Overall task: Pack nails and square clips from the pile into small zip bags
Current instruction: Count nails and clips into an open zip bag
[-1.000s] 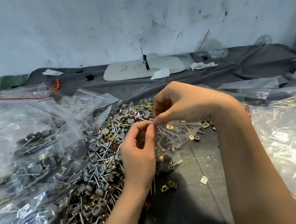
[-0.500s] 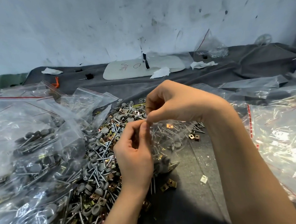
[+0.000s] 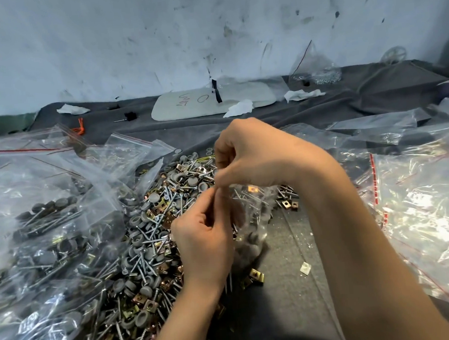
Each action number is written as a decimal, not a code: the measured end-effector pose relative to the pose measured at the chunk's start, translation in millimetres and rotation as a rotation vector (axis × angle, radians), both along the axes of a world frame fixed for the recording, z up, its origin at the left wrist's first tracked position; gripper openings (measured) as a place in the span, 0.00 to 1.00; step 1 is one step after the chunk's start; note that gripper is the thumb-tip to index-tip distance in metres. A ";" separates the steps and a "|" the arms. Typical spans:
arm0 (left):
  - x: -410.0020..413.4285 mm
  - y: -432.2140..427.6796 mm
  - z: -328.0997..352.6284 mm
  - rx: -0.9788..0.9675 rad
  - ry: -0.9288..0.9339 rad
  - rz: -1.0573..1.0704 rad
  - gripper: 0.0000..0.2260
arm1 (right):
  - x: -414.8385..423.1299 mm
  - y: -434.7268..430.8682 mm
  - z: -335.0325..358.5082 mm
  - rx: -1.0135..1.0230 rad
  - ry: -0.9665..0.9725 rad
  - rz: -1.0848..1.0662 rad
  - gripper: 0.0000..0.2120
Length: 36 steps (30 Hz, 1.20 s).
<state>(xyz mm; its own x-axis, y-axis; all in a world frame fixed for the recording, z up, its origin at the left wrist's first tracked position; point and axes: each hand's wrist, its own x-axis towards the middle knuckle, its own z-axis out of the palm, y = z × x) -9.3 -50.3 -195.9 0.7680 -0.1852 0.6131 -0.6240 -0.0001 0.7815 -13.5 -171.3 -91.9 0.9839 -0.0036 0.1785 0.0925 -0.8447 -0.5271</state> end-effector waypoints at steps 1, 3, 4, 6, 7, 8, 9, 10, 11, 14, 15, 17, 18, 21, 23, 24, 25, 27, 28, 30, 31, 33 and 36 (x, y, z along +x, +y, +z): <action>-0.9 -0.2 2.3 -0.072 0.090 -0.060 0.11 | 1.6 1.7 0.3 0.003 -0.032 -0.001 0.07; -2.0 0.2 5.9 -0.199 0.236 -0.178 0.08 | 2.7 4.4 2.2 0.061 -0.049 0.049 0.10; -2.4 0.6 7.6 -0.231 0.270 -0.204 0.07 | 0.8 5.8 4.5 0.126 -0.031 0.094 0.12; -3.0 1.3 9.5 -0.269 0.296 -0.217 0.08 | -5.5 6.4 9.2 0.275 0.024 0.172 0.16; -3.2 1.6 9.7 -0.276 0.288 -0.212 0.07 | -8.1 5.4 10.5 0.307 0.047 0.188 0.15; -2.9 1.9 9.5 -0.267 0.257 -0.201 0.05 | -10.1 3.6 11.5 0.297 0.058 0.190 0.13; -2.6 2.4 9.2 -0.245 0.211 -0.191 0.04 | -11.2 0.8 11.8 0.278 0.066 0.188 0.09; -2.3 3.0 9.2 -0.216 0.160 -0.181 0.03 | -11.8 -2.1 11.6 0.269 0.075 0.189 0.05; -1.9 3.7 9.1 -0.187 0.119 -0.170 0.04 | -12.2 -5.2 11.2 0.271 0.085 0.196 0.03; -0.3 5.5 8.5 -0.130 0.078 -0.147 0.04 | -14.3 -13.1 10.2 0.311 0.134 0.246 0.09; -0.2 5.7 8.5 -0.119 0.072 -0.142 0.04 | -15.2 -14.5 10.2 0.324 0.155 0.267 0.10; -1.5 5.5 8.5 -0.114 0.057 -0.145 0.04 | -16.9 -16.0 11.5 0.339 0.194 0.299 0.12; -2.2 5.3 8.8 -0.120 0.059 -0.154 0.04 | -17.5 -15.6 12.3 0.337 0.210 0.307 0.12; -3.8 5.3 10.6 -0.196 0.158 -0.214 0.04 | -17.9 -13.0 11.0 0.310 0.241 0.287 0.06; -2.0 4.9 10.7 -0.243 0.270 -0.257 0.05 | -16.4 -10.5 9.2 0.279 0.258 0.263 0.04; -0.5 4.3 10.5 -0.263 0.316 -0.268 0.05 | -15.5 -10.2 8.2 0.265 0.257 0.248 0.05; 1.1 4.0 10.7 -0.297 0.363 -0.276 0.05 | -14.4 -10.0 7.4 0.255 0.249 0.234 0.06; 4.1 3.8 11.2 -0.363 0.414 -0.283 0.06 | -12.7 -9.5 6.9 0.250 0.210 0.186 0.10; 4.6 3.9 11.1 -0.363 0.393 -0.273 0.05 | -11.8 -9.8 6.8 0.256 0.175 0.151 0.09; 2.9 3.0 10.6 -0.265 0.294 -0.218 0.05 | -10.1 -9.8 7.0 0.265 0.102 0.081 0.08; 1.9 2.6 9.0 -0.207 0.245 -0.184 0.06 | -9.7 -8.4 7.1 0.261 0.082 0.059 0.08; 0.9 0.5 6.2 -0.152 0.190 -0.126 0.05 | -9.6 -5.9 7.5 0.246 0.087 0.050 0.08; 1.4 1.4 3.1 -0.094 0.134 -0.053 0.04 | -10.8 -4.5 8.0 0.232 0.116 0.047 0.12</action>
